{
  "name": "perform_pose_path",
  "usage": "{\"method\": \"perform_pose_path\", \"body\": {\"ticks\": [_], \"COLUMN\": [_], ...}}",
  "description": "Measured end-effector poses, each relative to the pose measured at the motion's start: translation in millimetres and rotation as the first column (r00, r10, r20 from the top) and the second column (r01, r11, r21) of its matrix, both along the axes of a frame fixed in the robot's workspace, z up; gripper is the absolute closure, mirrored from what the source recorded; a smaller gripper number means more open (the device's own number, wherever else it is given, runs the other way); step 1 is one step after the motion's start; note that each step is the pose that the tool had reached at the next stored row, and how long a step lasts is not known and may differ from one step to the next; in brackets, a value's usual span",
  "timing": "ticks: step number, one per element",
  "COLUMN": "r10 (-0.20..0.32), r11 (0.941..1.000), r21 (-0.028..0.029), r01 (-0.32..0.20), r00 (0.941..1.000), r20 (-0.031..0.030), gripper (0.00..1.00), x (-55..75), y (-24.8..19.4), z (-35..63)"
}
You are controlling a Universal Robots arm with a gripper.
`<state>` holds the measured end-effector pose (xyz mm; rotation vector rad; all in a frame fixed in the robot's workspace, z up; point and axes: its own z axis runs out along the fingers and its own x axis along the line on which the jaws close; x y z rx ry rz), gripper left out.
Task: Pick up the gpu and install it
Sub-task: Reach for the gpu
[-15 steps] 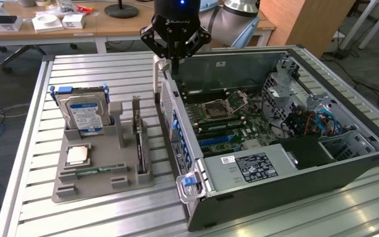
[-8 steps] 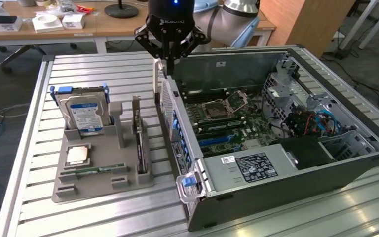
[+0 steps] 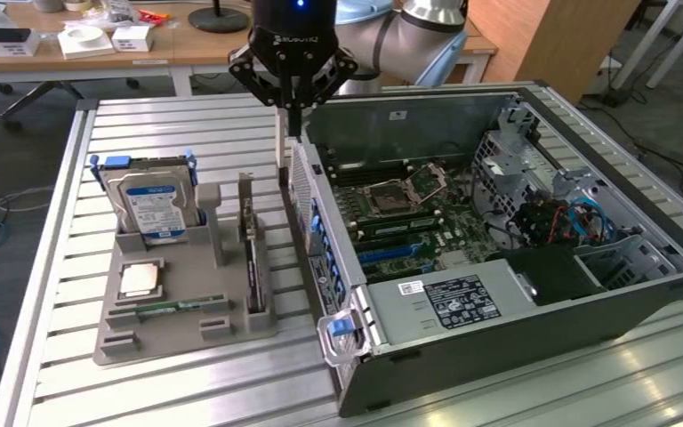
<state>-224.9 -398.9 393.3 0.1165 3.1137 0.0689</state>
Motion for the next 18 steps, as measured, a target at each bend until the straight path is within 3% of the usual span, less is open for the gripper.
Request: {"method": "perform_pose_path", "body": {"ticks": [18], "r10": [0.000], "r11": [1.0000], "r21": [0.0000], "r01": [0.000], "r00": [1.0000], "r20": [0.0000], "gripper": [0.90], "x": [-32.4], "y": [0.0], "z": [0.0]}}
